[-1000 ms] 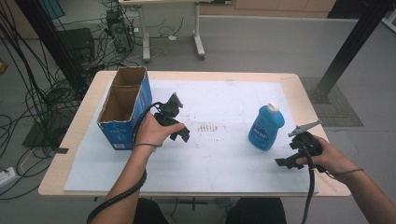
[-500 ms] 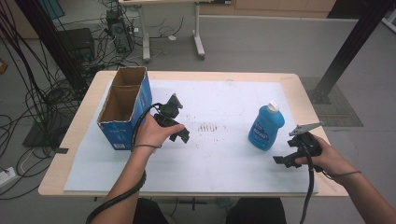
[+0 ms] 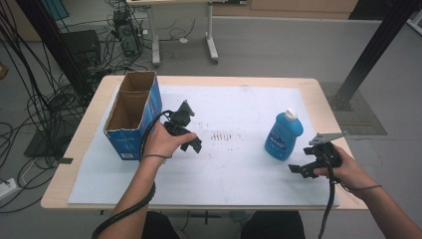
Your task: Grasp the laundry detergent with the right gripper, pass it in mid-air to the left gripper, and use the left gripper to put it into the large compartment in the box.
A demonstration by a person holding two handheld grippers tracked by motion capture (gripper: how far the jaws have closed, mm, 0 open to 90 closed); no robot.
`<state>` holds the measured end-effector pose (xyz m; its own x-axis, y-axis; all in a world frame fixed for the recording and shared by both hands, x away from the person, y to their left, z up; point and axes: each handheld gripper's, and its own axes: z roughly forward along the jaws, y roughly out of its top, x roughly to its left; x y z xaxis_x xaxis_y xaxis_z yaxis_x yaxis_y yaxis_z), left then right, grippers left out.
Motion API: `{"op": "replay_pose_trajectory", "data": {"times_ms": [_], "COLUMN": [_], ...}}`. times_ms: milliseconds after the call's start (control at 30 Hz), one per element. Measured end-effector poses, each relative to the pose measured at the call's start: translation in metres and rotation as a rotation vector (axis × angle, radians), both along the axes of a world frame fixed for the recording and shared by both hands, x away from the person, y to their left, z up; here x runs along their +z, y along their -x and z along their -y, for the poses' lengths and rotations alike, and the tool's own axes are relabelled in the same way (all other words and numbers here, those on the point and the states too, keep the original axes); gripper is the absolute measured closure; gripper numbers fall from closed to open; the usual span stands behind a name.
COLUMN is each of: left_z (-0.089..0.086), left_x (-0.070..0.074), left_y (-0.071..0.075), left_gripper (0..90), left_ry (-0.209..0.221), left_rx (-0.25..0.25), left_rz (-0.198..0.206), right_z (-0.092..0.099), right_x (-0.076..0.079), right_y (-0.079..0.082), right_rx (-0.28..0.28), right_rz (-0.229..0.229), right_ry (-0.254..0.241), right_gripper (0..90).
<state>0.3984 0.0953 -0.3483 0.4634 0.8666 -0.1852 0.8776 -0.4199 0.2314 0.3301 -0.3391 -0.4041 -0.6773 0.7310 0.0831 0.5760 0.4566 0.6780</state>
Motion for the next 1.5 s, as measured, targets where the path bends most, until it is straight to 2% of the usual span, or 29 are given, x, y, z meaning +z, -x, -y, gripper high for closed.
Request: {"op": "replay_pose_trajectory", "data": {"times_ms": [567,867,1100,1500], "left_z": [0.001,0.002,0.004,0.006], "left_x": [0.003,0.002,0.004,0.005], "left_y": [0.003,0.004,0.005,0.006], "left_gripper": [11.5,11.5,11.5,11.6], "left_ry": [-0.004,-0.002,-0.002,-0.006], "left_rx": [0.005,0.005,0.000,-0.003], "left_rz": [0.006,0.001,0.003,0.003], "right_z": [0.002,0.002,0.002,0.004], "right_x": [-0.008,-0.012,-0.017,-0.024], "right_y": [-0.001,-0.001,-0.001,-0.002], "right_rx": [0.005,-0.001,-0.004,-0.014], "right_rz": [0.051,0.068,0.100,0.125], "right_ry": [-0.098,-0.120,-0.140,-0.152], "right_gripper": [3.8,3.7,3.8,3.8]}}
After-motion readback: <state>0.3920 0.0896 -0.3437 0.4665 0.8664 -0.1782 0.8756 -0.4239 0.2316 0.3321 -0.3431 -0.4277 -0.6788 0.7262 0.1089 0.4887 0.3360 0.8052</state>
